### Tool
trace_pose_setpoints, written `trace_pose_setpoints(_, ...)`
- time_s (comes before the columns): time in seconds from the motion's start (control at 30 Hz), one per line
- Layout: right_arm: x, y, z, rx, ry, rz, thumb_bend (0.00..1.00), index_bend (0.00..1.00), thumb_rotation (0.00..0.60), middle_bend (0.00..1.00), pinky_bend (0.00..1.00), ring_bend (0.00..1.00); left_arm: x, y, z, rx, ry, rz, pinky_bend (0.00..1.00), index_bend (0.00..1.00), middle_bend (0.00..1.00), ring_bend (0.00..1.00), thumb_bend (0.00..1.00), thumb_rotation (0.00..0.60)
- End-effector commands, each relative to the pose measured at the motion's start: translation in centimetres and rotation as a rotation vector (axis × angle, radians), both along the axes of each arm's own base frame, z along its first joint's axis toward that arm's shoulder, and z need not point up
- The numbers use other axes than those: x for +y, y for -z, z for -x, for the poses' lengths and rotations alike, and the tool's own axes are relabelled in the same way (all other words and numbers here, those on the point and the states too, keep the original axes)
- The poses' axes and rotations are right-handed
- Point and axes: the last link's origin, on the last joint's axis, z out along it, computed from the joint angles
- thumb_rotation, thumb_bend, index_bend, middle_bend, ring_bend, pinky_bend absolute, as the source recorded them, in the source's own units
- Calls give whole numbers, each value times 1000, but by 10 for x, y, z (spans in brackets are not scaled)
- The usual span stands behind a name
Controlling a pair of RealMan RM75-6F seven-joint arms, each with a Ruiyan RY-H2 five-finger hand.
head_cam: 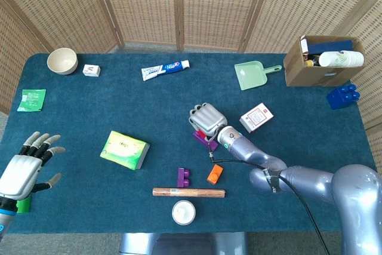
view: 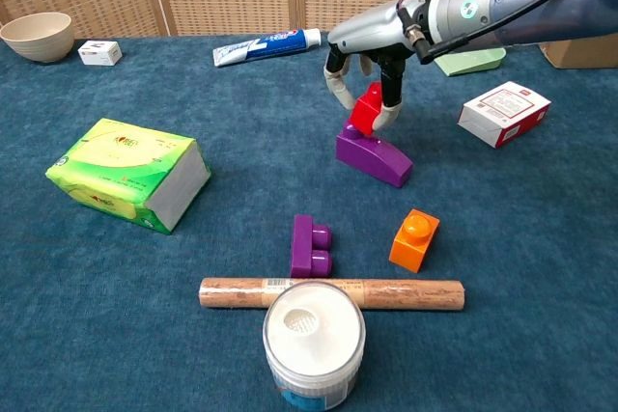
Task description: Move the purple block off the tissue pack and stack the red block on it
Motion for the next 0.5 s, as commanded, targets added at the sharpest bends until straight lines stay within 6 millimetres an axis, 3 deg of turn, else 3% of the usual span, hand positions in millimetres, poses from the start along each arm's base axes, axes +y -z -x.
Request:
trace_pose_setpoints(0.03, 0, -1, -2, -7, 1, 4, 222, 628, 600, 274, 293, 193, 0, 0, 1, -1, -1, 0, 0, 280, 151, 106, 329, 600)
trace_pose_setpoints(0.5, 1, 1, -3, 10, -4, 1, 219, 627, 600, 274, 293, 193, -1, 0, 2, -3, -1, 2, 0, 280, 150, 106, 329, 600)
